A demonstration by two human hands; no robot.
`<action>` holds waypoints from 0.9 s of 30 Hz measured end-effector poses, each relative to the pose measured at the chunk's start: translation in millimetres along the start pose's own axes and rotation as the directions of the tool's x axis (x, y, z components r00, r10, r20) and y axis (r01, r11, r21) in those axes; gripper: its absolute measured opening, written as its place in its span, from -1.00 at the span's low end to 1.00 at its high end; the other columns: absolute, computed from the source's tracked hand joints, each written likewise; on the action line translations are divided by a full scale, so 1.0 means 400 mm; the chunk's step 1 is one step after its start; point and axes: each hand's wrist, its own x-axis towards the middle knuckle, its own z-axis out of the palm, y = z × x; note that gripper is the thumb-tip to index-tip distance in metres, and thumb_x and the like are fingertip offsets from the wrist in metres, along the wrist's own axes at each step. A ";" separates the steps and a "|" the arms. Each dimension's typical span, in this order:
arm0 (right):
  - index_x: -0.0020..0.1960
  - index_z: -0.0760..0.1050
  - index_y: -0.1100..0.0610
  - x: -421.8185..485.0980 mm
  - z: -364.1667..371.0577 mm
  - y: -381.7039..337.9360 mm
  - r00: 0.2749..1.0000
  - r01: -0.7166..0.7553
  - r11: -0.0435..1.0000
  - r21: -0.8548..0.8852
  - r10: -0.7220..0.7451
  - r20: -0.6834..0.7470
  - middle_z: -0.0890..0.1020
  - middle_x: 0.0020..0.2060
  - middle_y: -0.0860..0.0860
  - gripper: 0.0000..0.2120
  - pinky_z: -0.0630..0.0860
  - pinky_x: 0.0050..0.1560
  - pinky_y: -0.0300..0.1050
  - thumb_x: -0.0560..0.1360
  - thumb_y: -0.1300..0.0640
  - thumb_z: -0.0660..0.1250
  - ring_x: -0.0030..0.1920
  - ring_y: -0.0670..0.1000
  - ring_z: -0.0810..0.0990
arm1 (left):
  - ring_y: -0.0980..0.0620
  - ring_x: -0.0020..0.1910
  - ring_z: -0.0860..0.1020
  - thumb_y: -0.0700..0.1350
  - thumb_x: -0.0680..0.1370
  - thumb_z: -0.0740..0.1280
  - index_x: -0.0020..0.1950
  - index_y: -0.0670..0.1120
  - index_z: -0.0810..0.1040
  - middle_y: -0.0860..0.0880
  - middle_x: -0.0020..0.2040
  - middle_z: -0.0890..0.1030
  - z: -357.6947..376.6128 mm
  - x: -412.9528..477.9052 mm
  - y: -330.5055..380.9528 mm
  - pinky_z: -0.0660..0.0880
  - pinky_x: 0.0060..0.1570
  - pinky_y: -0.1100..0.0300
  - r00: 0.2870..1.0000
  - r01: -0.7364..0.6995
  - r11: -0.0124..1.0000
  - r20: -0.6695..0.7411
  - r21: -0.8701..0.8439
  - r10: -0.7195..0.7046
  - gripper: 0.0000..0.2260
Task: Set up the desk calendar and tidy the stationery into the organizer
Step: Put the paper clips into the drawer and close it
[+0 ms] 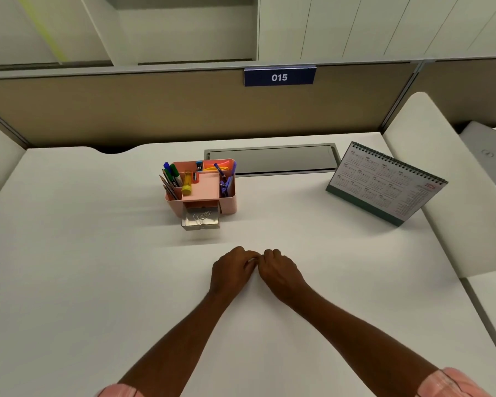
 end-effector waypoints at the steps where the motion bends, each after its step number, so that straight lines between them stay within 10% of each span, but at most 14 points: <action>1: -0.30 0.50 0.11 0.003 0.007 0.003 1.000 -0.026 0.998 0.055 0.026 0.009 0.47 -0.41 0.02 -0.79 0.11 -0.52 -0.15 0.25 0.41 0.33 -0.45 0.01 0.46 | 0.06 0.01 0.62 0.12 0.66 0.25 0.21 0.26 0.63 0.09 -0.02 0.61 0.000 0.001 -0.002 0.40 -0.14 0.20 1.000 -0.015 1.000 -0.005 0.011 0.015 -0.79; 11: -0.16 0.52 0.12 -0.038 0.028 0.054 0.953 -0.304 0.803 0.512 0.265 0.151 0.55 -0.22 0.03 -0.84 0.49 -0.25 0.04 0.56 0.12 0.23 -0.22 0.09 0.54 | 0.10 0.00 0.60 0.13 0.63 0.26 0.14 0.23 0.60 0.12 -0.04 0.58 -0.002 0.012 -0.014 0.44 -0.10 0.15 1.000 -0.014 1.000 0.021 0.025 0.013 -0.85; 22: -0.27 0.46 0.10 -0.017 0.014 0.051 0.998 0.027 0.984 0.175 -0.036 0.047 0.48 -0.37 0.03 -0.78 0.11 -0.50 -0.14 0.28 0.29 0.48 -0.44 0.06 0.49 | 0.08 -0.05 0.57 0.15 0.63 0.21 0.14 0.24 0.55 0.10 -0.13 0.50 -0.015 0.020 -0.010 0.48 -0.11 0.14 0.993 -0.084 0.995 0.092 0.049 0.079 -0.84; 27: -0.28 0.47 0.10 -0.006 0.004 0.052 0.973 0.231 0.970 -0.072 -0.228 0.044 0.44 -0.40 0.02 -0.83 0.11 -0.55 -0.19 0.29 0.36 0.30 -0.48 0.01 0.42 | 0.07 -0.03 0.60 0.19 0.63 0.30 0.17 0.25 0.66 0.09 -0.09 0.61 -0.028 0.024 -0.025 0.39 -0.17 0.17 0.986 -0.131 0.991 0.105 0.030 0.127 -0.80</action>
